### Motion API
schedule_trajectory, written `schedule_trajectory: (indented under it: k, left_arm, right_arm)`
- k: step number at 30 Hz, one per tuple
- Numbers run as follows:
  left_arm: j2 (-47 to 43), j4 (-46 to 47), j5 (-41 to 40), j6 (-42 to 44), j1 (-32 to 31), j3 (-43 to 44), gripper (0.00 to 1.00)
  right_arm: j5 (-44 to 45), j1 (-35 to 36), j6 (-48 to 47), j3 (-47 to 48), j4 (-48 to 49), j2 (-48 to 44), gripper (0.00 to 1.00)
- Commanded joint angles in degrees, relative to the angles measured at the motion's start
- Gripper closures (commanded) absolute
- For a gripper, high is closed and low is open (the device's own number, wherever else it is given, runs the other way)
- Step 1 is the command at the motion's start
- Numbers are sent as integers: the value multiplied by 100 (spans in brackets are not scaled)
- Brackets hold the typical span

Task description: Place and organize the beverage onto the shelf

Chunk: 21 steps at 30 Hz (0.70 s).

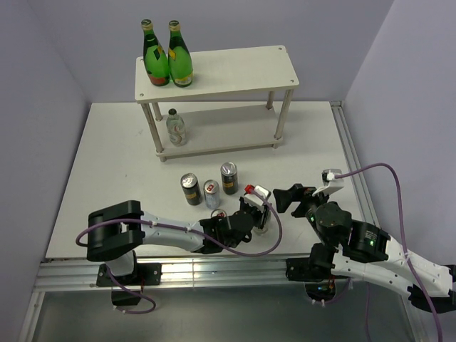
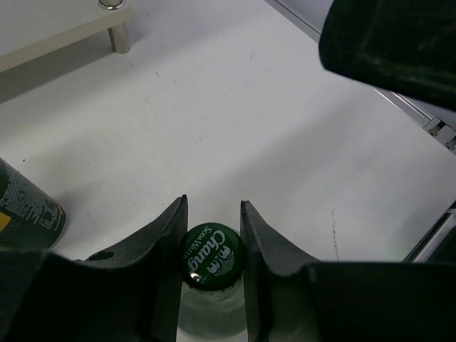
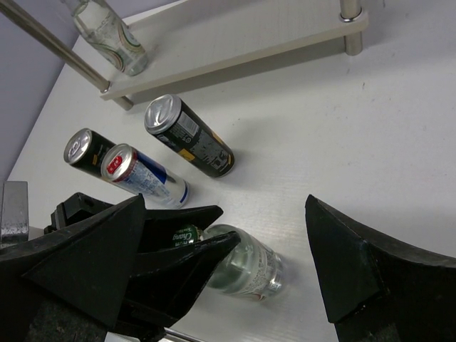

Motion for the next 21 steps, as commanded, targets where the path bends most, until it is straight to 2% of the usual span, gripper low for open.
schedule_trajectory:
  k: [1, 6, 14, 21]
  left_arm:
    - [31, -109, -112, -88, -33, 190, 100]
    - [-110, -477, -296, 0, -33, 383, 100]
    - [-329, -935, -613, 712, 2, 1139, 100]
    - [-462, -1103, -674, 1327, 301, 1868, 100]
  right_arm:
    - [218, 86, 104, -10, -29, -14, 0]
    - [279, 147, 139, -1, -73, -41, 0]
    - [358, 226, 175, -10, -99, -111, 0]
    - [376, 235, 166, -18, -82, -129, 0]
